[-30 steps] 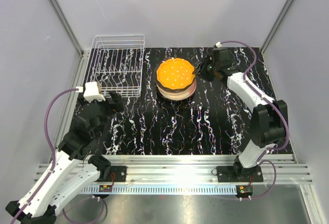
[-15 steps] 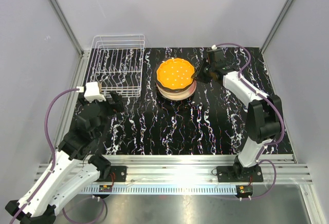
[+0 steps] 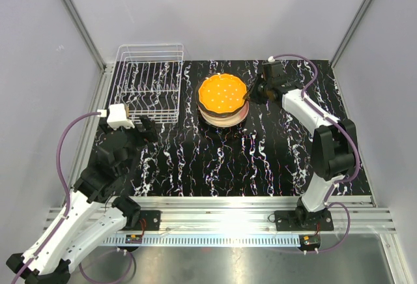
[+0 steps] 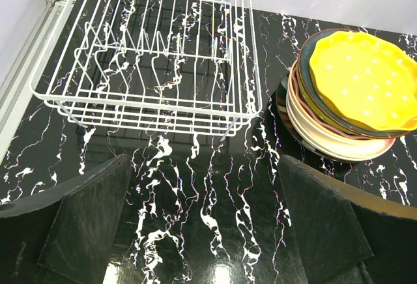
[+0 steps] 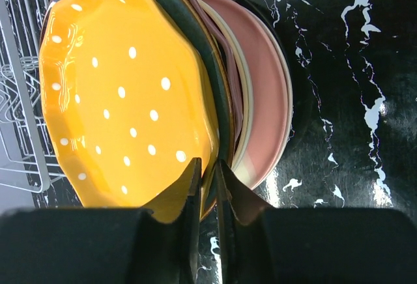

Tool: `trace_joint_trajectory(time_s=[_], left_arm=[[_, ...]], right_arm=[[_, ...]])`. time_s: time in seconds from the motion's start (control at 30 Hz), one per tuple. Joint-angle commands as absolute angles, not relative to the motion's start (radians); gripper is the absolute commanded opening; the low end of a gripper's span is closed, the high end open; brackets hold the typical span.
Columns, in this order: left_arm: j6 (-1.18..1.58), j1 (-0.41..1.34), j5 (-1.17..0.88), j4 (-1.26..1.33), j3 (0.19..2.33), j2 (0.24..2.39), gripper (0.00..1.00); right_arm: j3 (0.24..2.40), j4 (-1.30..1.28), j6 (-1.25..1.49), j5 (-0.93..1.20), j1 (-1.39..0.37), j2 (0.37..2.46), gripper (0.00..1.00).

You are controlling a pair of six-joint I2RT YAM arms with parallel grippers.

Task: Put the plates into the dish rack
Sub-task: Grab a plate with the right arm

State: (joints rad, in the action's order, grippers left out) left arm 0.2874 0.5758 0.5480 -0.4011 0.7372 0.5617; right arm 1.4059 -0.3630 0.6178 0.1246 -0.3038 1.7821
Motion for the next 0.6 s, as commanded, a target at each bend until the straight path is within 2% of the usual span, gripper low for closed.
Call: trace_joint_trajectory(time_s=[0.0, 0.13, 0.17, 0.27, 0.43, 0.47, 0.57], left_arm=[[0.278, 0.581, 0.534, -0.348, 0.733, 0.551, 0.99], [0.276, 0.583, 0.534, -0.348, 0.732, 0.549, 0.99], [0.276, 0.583, 0.532, -0.347, 0.732, 0.551, 0.99], [0.275, 0.583, 0.534, -0.345, 0.732, 0.552, 0.99], [0.273, 0.584, 0.534, -0.344, 0.73, 0.555, 0.99], [0.272, 0.584, 0.534, -0.344, 0.729, 0.555, 0.99], [0.273, 0.584, 0.534, -0.345, 0.727, 0.555, 0.99]], right_arm=[[1.463, -0.364, 0.62, 0.144, -0.311, 1.789, 0.18], [1.482, -0.373, 0.62, 0.149, -0.311, 1.789, 0.13], [1.486, -0.373, 0.62, 0.147, -0.313, 1.79, 0.05], [1.496, -0.377, 0.621, 0.152, -0.313, 1.793, 0.0], [1.517, -0.377, 0.626, 0.167, -0.311, 1.796, 0.0], [1.525, -0.391, 0.624, 0.167, -0.311, 1.799, 0.08], [1.562, -0.435, 0.621, 0.166, -0.311, 1.822, 0.12]])
